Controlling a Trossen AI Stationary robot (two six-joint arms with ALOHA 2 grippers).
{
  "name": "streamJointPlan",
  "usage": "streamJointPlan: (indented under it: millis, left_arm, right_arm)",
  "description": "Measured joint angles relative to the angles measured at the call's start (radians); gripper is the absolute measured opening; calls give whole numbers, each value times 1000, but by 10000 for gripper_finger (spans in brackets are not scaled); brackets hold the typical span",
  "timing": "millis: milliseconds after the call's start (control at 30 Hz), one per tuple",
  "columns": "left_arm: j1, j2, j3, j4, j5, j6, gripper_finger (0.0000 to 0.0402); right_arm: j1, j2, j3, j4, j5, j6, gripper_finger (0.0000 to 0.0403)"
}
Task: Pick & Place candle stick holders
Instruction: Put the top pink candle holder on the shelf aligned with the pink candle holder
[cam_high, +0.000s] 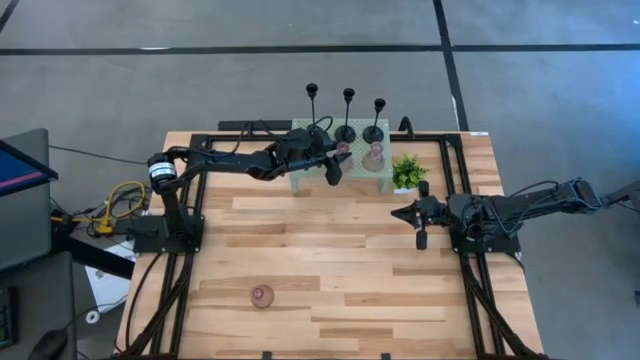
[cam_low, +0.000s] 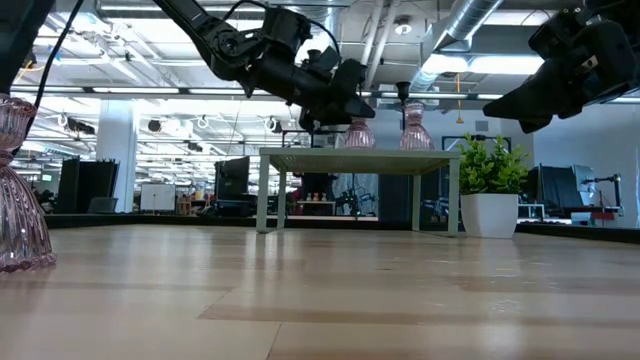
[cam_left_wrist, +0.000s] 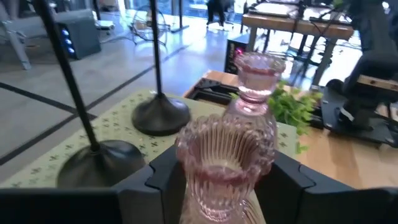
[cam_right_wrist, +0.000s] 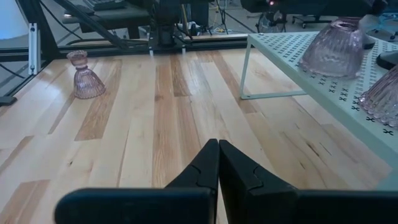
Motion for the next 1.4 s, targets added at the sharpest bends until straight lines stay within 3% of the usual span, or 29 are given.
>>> streamJointPlan:
  millis: [333, 933, 1400]
  left_arm:
    - [0, 0, 0, 22, -24, 0, 181]
    - [0, 0, -1, 44, -43, -42, 182]
    - [-3, 0, -1, 45, -3, -45, 182]
  right_arm:
    - [0, 0, 0, 0, 0, 0, 0]
    - [0, 0, 0, 0, 0, 0, 0]
    - [0, 0, 0, -1, 0, -1, 0]
